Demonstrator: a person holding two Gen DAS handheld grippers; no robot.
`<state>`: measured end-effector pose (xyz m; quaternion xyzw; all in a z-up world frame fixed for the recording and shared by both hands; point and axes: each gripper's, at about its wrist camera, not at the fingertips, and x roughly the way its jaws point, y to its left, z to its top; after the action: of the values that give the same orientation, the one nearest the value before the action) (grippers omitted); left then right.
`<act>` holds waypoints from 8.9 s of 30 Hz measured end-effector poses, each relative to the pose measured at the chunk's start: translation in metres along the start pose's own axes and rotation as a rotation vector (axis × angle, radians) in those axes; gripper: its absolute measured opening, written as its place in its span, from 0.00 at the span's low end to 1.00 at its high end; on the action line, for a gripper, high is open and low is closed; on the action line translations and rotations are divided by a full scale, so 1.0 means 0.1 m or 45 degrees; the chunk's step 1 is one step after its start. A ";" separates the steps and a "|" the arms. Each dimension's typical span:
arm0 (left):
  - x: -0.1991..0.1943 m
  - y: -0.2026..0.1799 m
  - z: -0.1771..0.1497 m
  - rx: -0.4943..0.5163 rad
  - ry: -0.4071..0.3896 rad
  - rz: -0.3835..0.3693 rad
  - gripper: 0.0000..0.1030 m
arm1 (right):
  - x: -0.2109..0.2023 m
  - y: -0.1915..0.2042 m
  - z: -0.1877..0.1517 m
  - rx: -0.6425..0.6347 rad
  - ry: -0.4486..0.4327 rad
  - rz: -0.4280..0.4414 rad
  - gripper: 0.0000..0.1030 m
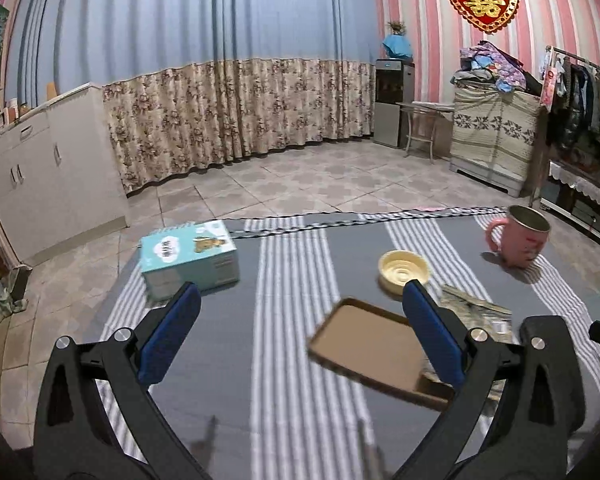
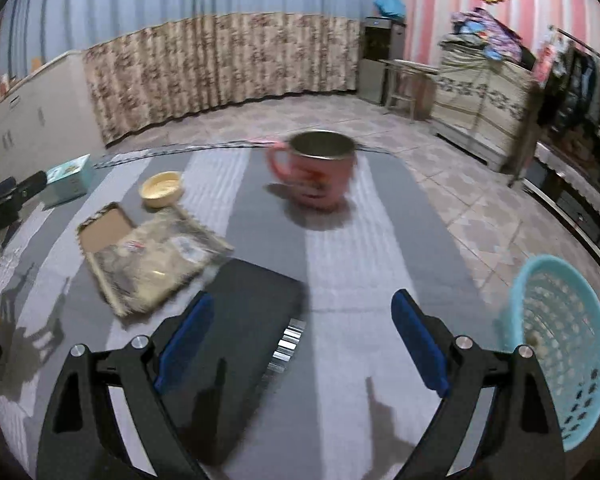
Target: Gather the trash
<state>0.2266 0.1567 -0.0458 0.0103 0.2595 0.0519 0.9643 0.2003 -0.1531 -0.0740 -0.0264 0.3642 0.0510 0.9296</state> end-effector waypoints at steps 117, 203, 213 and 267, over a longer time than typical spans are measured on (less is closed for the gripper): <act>-0.76 -4.57 -0.33 0.484 0.037 -0.790 0.59 | -0.79 -3.32 -0.68 0.493 -0.095 -0.325 0.02; -2.13 -1.36 -0.88 0.060 -0.186 -0.239 0.95 | -1.64 -0.36 -1.05 0.165 -0.430 -0.200 0.96; -2.16 -1.30 -0.85 0.051 -0.195 -0.237 0.95 | -1.66 -0.30 -1.03 0.149 -0.443 -0.217 0.96; -2.23 -1.09 -0.80 0.027 -0.255 -0.165 0.95 | -1.62 -0.21 -1.02 0.105 -0.447 -0.187 0.96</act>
<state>0.0053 0.0238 -0.0087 0.0087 0.1626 -0.0146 0.9865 0.0156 -0.1951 -0.0381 -0.0055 0.1953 -0.0281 0.9803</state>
